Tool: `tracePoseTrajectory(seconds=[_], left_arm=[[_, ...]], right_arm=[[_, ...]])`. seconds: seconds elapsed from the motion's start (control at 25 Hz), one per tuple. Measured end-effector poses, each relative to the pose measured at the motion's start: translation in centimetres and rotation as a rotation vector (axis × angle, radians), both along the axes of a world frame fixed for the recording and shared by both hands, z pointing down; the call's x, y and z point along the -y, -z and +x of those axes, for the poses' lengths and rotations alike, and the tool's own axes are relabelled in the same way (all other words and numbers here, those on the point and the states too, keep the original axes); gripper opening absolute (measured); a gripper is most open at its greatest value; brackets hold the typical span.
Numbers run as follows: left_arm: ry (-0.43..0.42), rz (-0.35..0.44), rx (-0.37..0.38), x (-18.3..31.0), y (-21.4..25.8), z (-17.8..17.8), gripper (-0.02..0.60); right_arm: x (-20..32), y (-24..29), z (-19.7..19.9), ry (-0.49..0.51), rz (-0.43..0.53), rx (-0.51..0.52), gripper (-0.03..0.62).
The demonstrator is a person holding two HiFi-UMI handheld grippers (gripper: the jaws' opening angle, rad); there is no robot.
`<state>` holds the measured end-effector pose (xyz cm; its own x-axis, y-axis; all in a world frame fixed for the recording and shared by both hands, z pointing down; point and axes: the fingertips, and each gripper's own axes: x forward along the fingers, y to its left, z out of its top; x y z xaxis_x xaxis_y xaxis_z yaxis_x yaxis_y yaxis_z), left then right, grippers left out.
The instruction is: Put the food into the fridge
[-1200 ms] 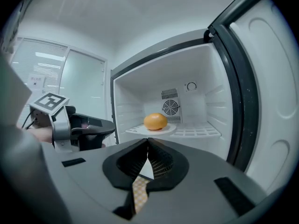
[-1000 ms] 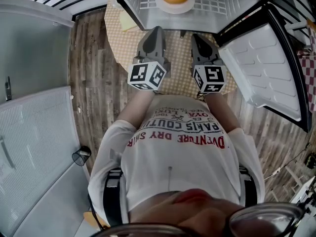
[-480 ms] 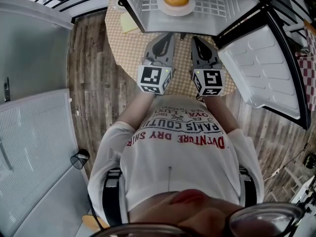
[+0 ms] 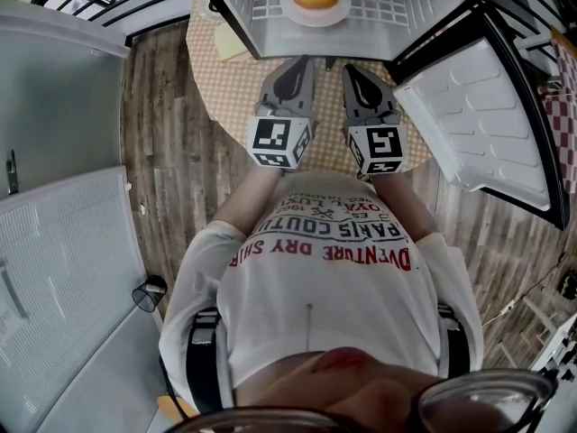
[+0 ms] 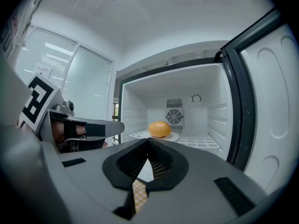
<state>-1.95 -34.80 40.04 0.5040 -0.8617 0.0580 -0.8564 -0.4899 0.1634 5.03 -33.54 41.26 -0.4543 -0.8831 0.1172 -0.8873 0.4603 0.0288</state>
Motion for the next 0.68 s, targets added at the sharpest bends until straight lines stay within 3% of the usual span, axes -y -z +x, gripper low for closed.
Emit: tracePoseTrajectory(seconds=[0.4,0.68], left_arm=[[-0.012,0.012,0.029,-0.4,0.0,0.7,0.026],[0.015,-0.025,-0.031,0.3,-0.1,-0.4,0.026]], right_arm=[[0.4,0.0,-0.2,-0.014,-0.006,-0.007,0.025],[0.9,0.8,-0.5,-0.02,0.019,-0.004,0.025]])
